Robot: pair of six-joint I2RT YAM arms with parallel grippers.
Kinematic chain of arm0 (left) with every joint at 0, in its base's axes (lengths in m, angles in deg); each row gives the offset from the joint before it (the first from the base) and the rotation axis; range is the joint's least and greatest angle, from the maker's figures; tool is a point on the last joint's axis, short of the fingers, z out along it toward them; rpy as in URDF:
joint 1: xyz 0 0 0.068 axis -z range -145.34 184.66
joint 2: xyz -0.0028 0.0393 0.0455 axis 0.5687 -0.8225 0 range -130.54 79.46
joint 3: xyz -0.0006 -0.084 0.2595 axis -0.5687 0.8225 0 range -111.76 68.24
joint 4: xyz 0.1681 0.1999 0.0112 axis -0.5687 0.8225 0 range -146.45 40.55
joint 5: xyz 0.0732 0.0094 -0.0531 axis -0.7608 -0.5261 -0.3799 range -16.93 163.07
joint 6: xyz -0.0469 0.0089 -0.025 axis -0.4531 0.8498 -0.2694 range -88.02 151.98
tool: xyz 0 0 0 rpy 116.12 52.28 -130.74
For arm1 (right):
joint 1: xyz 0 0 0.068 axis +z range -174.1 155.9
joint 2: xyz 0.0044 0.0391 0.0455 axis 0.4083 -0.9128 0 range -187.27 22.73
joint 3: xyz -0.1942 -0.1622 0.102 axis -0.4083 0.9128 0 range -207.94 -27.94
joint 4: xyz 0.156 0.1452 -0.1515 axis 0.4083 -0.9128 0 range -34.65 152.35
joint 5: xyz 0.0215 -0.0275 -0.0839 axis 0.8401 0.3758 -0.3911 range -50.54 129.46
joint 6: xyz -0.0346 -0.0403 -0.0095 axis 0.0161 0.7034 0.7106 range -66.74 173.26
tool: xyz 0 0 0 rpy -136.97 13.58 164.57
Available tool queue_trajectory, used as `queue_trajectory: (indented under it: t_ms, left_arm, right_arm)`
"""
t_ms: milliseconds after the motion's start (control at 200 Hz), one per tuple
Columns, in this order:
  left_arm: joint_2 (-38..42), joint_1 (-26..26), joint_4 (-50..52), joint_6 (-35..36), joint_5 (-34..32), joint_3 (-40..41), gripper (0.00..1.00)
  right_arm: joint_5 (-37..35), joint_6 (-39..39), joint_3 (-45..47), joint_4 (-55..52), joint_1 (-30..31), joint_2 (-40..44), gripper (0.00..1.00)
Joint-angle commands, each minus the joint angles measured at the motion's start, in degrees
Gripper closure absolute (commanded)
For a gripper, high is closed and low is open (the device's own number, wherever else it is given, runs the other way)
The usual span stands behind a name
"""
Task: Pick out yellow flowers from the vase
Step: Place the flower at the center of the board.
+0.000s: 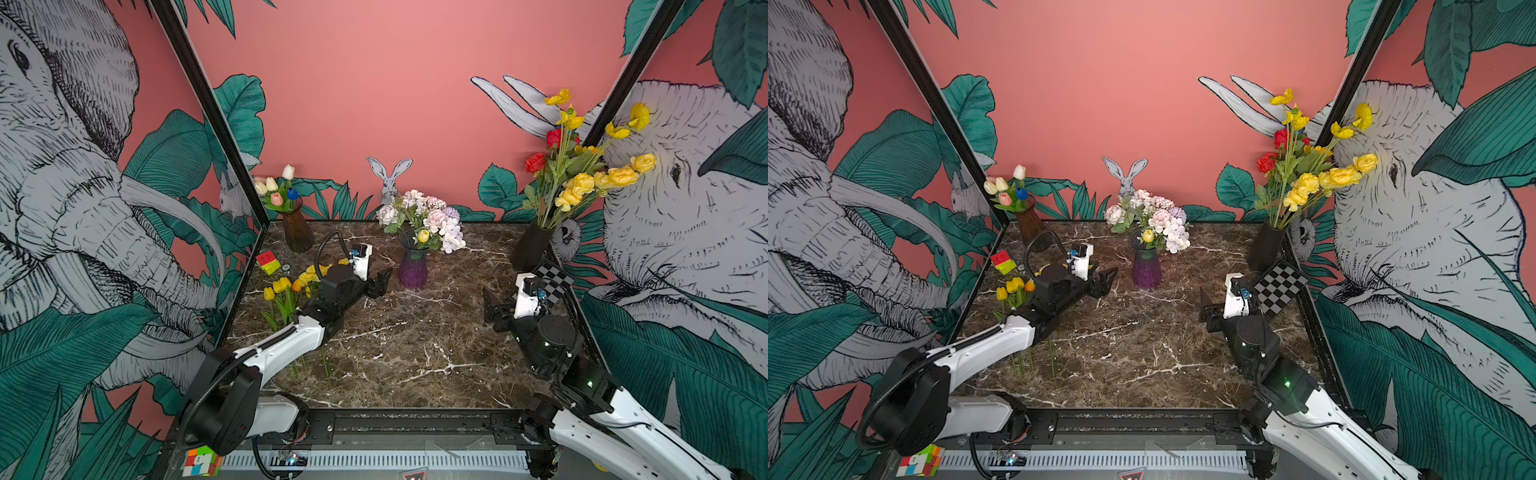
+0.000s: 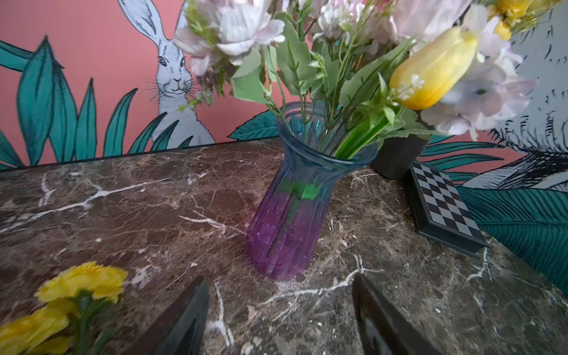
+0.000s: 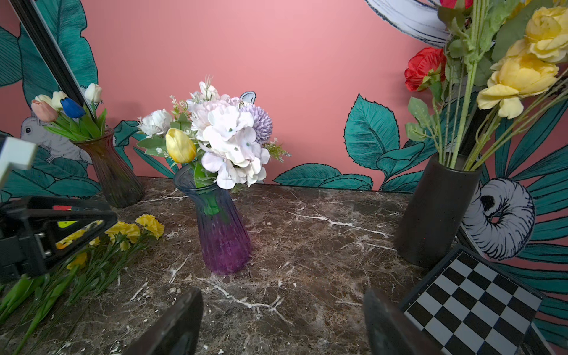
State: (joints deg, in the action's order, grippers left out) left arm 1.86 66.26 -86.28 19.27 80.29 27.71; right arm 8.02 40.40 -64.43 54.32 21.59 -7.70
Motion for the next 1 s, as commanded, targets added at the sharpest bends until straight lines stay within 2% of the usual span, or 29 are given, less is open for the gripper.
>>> queue_trajectory:
  t_ms: [0, 115, 220, 325, 465, 730, 995]
  left_arm:
    - [-4.7, 1.3, -10.0, 2.6, 2.5, -3.8, 0.23]
    - [-10.3, 2.6, -15.9, 5.0, 3.7, -5.5, 0.22]
    - [-16.3, 4.0, -25.6, 11.4, 6.4, -6.1, 0.23]
    - [-21.8, 4.6, -32.3, 12.9, 5.3, -7.2, 0.22]
    - [-26.3, 4.6, -34.1, 13.7, 2.9, -10.3, 0.2]
    - [-31.1, 4.6, -31.5, 13.6, 0.1, -16.2, 0.17]
    - [-35.5, 4.6, -30.5, 12.8, 0.7, -20.8, 0.14]
  right_arm:
    - [-1.4, -0.4, 1.0, 1.0, -0.4, 0.9, 0.19]
    - [-1.4, -0.5, 1.2, 1.0, -0.5, 1.3, 0.19]
    - [-1.4, -0.4, 1.3, 1.1, -0.5, 1.6, 0.18]
    - [-1.5, -0.2, 1.4, 1.1, -0.6, 1.7, 0.18]
    - [-1.5, -0.2, 1.4, 0.7, -0.6, 2.3, 0.17]
    - [-1.7, 0.2, 1.7, 0.0, -1.0, 3.4, 0.16]
    - [-1.5, 0.5, 1.9, -0.1, -1.2, 3.4, 0.16]
